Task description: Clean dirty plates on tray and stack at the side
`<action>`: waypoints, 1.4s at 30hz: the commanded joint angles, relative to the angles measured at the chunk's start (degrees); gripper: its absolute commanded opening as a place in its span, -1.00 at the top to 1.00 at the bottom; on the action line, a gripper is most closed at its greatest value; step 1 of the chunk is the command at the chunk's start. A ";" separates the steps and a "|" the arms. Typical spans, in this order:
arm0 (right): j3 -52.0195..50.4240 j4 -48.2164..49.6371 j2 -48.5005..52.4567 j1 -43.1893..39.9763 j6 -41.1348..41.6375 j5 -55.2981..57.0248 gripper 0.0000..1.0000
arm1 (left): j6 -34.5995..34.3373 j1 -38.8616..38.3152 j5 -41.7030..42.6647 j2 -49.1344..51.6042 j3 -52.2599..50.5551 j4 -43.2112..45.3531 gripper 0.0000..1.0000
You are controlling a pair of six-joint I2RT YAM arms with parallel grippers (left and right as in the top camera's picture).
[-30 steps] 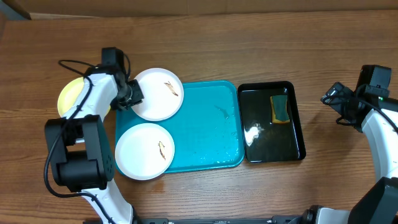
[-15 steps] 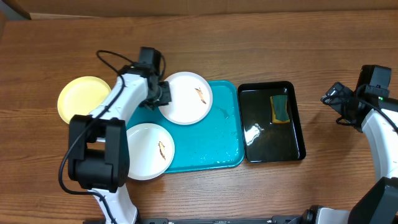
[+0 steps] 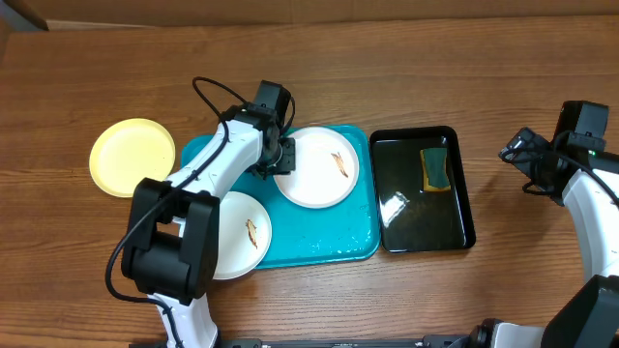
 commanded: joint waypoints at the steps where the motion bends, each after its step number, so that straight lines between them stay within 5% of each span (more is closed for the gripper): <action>1: -0.26 0.33 -1.27 -0.28 0.11 -0.02 -1.00 | 0.66 -0.33 0.37 0.09 -0.57 -0.09 0.32; 8: -0.26 0.33 -1.27 -0.28 0.15 -0.98 -1.00 | -0.87 -0.37 0.37 0.09 -0.96 1.22 0.32; 18: -0.26 -0.52 -1.27 0.94 -1.09 -17.22 -1.00 | -1.46 -0.37 0.39 0.09 -3.54 1.66 0.51; 22: -0.26 -0.50 -1.27 4.55 -2.60 -17.14 -1.00 | -1.31 -0.39 0.37 0.09 -4.04 1.57 0.68; 33: -0.26 -3.13 -1.20 20.17 -4.90 -6.54 -1.00 | 1.05 -0.37 -0.92 0.09 -4.04 0.70 0.70; 42: -0.37 -3.28 -1.20 24.06 -4.50 -0.46 -1.00 | 2.25 -0.37 -2.71 0.09 -4.04 -1.46 0.70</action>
